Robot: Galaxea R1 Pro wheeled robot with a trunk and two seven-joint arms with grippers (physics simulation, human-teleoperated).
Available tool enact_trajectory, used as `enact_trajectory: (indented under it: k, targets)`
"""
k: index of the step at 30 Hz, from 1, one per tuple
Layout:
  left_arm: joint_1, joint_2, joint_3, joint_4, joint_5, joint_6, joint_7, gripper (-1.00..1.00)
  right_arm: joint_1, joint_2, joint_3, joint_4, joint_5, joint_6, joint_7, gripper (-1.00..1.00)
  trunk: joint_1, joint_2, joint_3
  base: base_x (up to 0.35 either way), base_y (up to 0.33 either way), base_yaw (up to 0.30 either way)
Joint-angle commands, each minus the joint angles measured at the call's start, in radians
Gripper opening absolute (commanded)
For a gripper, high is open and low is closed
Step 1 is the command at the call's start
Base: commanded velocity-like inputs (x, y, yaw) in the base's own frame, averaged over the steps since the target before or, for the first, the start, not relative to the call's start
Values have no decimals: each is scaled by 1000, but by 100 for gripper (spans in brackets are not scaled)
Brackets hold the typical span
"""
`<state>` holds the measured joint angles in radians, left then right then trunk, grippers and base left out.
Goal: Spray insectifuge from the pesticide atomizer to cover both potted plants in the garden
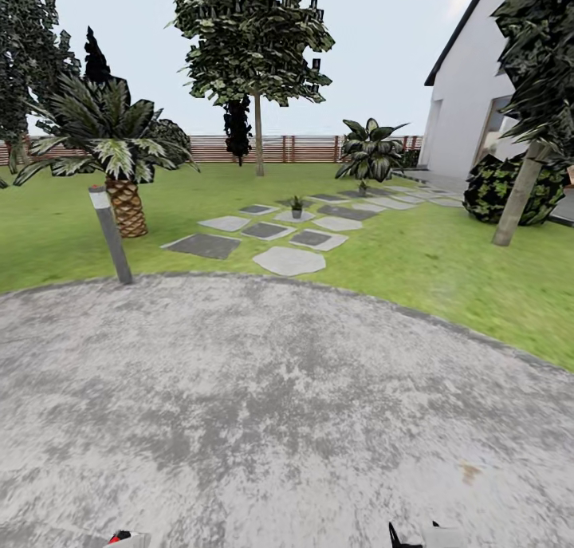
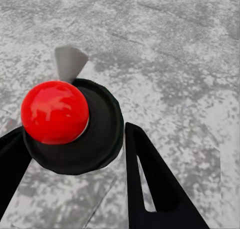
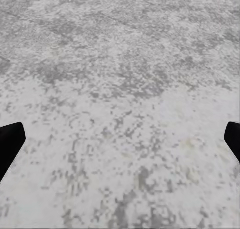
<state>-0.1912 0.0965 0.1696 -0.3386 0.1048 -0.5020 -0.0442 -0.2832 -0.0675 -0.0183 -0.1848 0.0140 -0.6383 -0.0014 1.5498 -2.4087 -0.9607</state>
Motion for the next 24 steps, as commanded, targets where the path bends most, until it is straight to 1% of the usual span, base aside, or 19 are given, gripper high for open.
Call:
enact_trajectory:
  k: [1, 24]
  targets:
    - [-1, 0, -1, 1, 10, -3, -5, -100, -1, 0, -2, 1, 2, -3, 0, 100, 0, 0, -1, 338, 0, 0]
    - [-1, 0, -1, 1, 10, -3, -5, -100, -1, 0, -2, 1, 3, -3, 0, 100, 0, 0, -1, 338, 0, 0]
